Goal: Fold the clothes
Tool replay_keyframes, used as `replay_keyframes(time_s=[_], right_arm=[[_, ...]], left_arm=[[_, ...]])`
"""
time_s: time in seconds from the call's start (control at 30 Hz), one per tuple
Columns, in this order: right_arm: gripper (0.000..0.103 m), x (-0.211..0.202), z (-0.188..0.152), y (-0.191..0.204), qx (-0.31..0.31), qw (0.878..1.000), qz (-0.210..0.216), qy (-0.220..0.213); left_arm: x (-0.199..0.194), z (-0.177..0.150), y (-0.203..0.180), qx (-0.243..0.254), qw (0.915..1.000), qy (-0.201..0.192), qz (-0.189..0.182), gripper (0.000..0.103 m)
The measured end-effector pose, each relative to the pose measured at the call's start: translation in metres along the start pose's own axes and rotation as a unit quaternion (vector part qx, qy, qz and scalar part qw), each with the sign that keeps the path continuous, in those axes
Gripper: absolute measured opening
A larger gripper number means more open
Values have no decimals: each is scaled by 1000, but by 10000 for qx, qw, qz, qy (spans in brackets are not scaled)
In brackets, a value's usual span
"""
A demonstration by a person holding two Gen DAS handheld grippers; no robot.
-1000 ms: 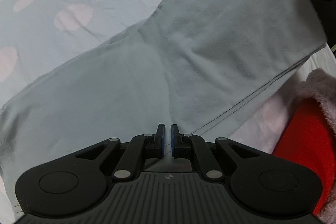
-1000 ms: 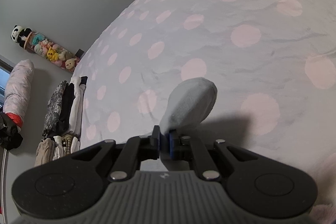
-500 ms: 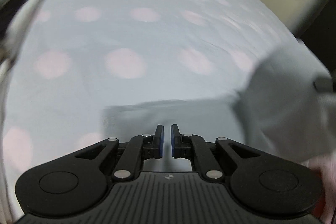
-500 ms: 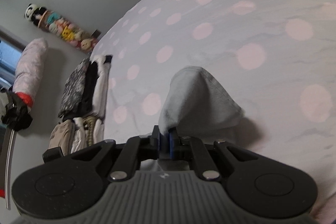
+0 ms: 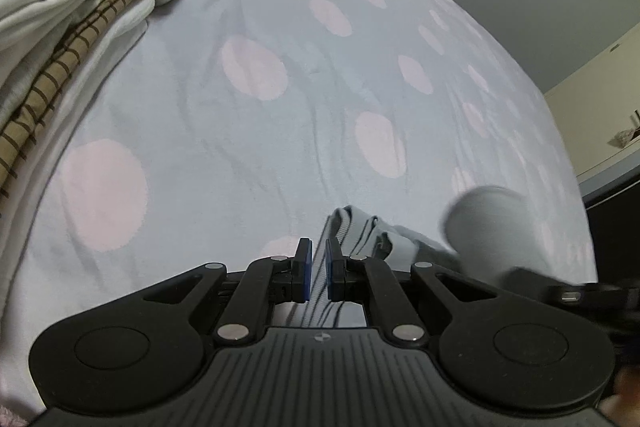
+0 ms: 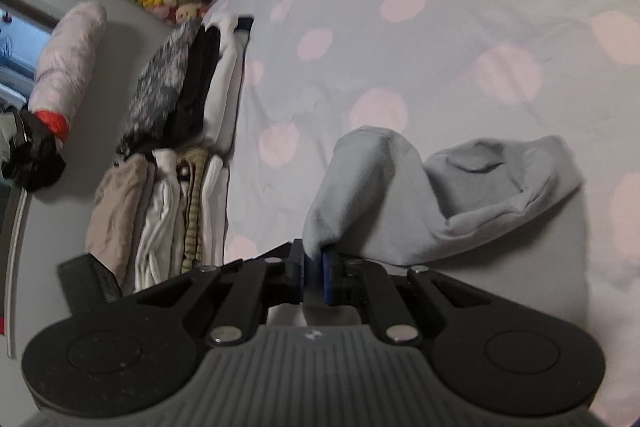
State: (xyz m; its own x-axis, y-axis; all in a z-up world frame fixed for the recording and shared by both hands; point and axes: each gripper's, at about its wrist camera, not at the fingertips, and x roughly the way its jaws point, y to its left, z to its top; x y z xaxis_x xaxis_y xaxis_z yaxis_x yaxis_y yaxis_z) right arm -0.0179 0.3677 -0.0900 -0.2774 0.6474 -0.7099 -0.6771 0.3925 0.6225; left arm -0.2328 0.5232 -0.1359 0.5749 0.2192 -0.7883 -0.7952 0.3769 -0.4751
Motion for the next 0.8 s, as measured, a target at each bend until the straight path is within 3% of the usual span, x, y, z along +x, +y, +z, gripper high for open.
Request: replay_keyframes(time_s=[0.2, 0.4, 0.57, 0.7, 0.8], right_arm=[[9, 53, -8, 5, -110, 9987, -327, 363], [16, 71, -13, -2, -23, 9984, -355, 441], [29, 41, -14, 3, -406, 9987, -281, 114], [31, 1, -13, 0, -689, 9962, -367, -375], [32, -25, -16, -15, -860, 9920, -645, -668]], left_arm=[[14, 3, 7, -53, 9999, 39, -110, 7], [16, 2, 2, 117, 9997, 91, -170, 7], [7, 1, -2, 202, 9993, -45, -304, 7], [-1, -1, -11, 345, 9976, -154, -572, 14], [-4, -5, -22, 608, 9943, -126, -866, 15]])
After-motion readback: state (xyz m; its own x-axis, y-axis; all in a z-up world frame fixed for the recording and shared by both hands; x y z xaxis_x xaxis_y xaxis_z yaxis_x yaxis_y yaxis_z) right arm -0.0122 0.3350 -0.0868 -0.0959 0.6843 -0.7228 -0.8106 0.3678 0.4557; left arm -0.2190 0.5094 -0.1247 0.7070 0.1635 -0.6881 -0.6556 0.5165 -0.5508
